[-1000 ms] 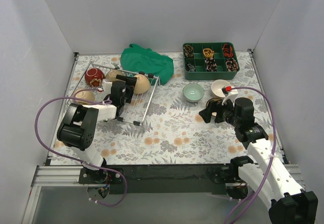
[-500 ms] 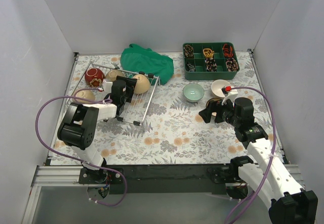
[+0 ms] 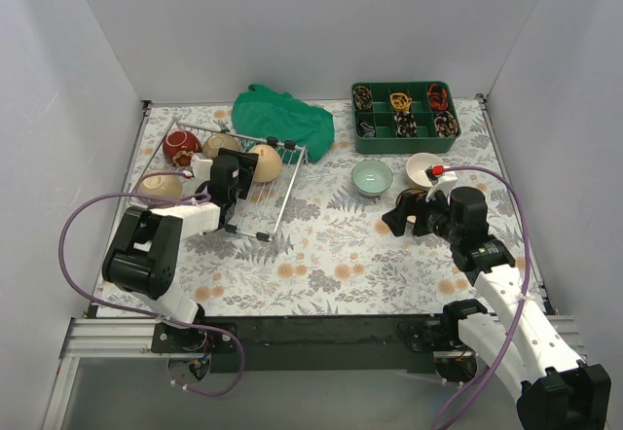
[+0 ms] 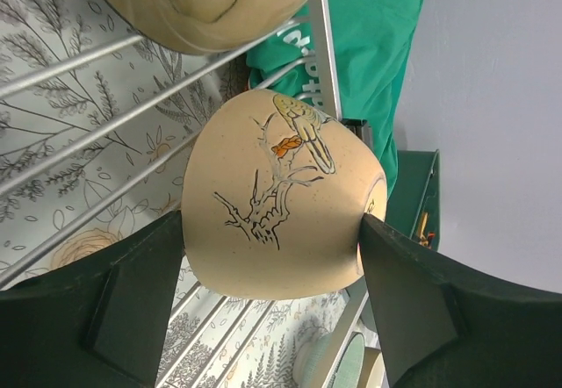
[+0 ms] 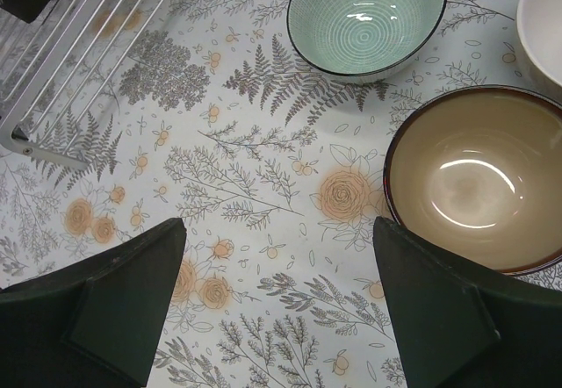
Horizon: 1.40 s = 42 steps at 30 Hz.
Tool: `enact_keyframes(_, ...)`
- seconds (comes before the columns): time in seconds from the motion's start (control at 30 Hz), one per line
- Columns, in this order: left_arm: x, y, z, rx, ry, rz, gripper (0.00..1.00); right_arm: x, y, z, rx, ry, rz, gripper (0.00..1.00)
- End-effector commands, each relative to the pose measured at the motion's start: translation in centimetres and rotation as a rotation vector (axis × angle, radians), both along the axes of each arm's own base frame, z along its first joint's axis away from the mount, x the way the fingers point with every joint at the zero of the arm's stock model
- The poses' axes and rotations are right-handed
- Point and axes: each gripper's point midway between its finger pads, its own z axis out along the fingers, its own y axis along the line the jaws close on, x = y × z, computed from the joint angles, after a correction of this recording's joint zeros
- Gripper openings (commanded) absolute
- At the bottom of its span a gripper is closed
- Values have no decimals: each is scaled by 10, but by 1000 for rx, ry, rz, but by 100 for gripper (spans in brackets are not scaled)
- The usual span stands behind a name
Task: Unload the bowls from the dish rack
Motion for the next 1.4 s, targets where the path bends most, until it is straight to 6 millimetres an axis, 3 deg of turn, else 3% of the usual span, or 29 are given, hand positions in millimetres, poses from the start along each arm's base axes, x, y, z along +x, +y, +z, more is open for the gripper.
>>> enact_keyframes(0.0,3,18,61,36,-126,60,20,3,6,10,7,-49,35,96)
enact_keyframes(0.3,-15,38,98,328,-163,3,15,1,11,12,18,-44,66,95)
enact_keyframes(0.43,-21,43,116,533,-191,-78,13,-1,15,12,26,-33,90,94)
enact_keyframes(0.6,-29,38,144,761,-280,-219,14,-4,22,13,44,-14,119,93)
enact_keyframes(0.77,-40,12,168,965,-430,-466,17,-5,30,17,53,-1,156,92)
enact_keyframes(1.07,-67,-17,168,1244,-600,-756,17,-9,52,24,55,20,231,92)
enact_keyframes(1.17,-88,-40,175,1319,-718,-850,16,-10,60,27,55,24,262,92)
enact_keyframes(1.37,-121,-74,160,1527,-819,-1007,15,-9,77,41,54,3,345,92)
